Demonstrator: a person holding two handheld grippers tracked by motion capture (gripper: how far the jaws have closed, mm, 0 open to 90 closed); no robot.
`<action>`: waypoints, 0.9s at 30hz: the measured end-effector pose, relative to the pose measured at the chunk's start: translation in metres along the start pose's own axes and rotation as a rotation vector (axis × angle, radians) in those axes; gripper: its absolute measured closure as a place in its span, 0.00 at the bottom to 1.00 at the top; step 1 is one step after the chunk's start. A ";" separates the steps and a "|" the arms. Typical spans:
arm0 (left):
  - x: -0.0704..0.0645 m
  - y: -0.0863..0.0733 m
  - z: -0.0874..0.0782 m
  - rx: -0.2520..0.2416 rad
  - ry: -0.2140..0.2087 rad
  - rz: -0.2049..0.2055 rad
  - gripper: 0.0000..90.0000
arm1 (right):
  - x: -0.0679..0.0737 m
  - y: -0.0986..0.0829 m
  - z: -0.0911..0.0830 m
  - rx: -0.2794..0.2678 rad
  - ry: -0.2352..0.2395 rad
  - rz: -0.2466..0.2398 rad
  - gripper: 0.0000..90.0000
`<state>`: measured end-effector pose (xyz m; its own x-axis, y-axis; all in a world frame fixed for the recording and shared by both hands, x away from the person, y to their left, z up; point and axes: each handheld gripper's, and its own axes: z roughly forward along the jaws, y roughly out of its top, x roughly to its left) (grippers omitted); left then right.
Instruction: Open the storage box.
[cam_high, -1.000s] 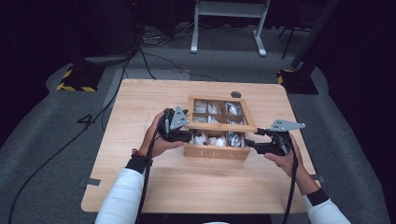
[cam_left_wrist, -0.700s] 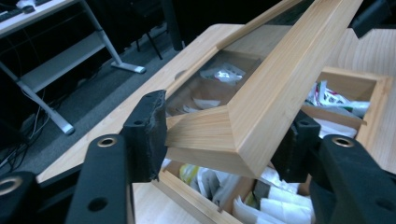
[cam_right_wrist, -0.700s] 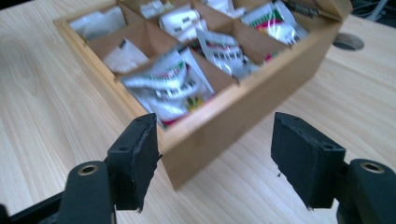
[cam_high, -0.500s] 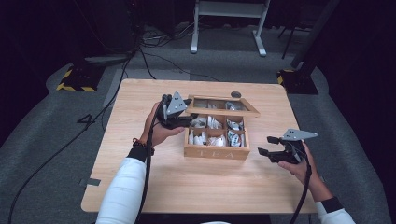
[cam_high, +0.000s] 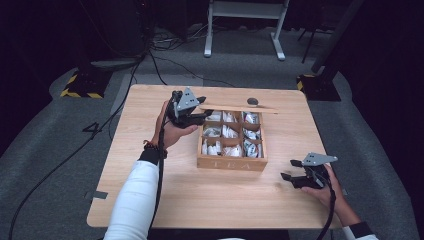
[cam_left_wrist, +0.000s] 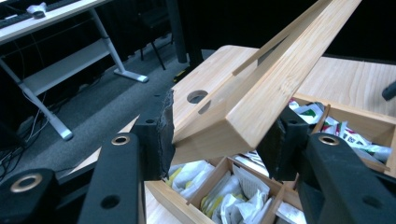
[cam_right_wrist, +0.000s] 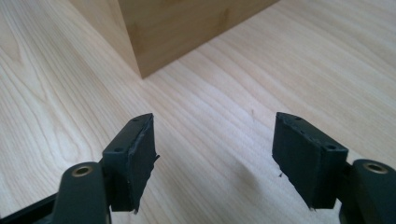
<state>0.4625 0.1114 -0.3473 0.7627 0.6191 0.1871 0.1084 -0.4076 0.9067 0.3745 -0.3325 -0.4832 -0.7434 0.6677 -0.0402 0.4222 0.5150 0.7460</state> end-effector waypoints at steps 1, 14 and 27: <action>0.001 0.001 0.000 -0.002 0.000 -0.003 0.57 | 0.000 -0.002 0.001 0.003 -0.004 -0.005 0.34; 0.016 0.012 0.005 -0.011 0.000 -0.032 0.61 | 0.003 -0.011 0.012 0.014 0.037 -0.006 0.33; 0.029 0.020 0.011 -0.033 0.003 -0.076 0.61 | 0.003 -0.013 0.017 0.002 0.065 -0.010 0.25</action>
<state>0.4942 0.1136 -0.3276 0.7512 0.6493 0.1186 0.1446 -0.3371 0.9303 0.3755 -0.3279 -0.5037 -0.7794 0.6265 -0.0041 0.4159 0.5223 0.7445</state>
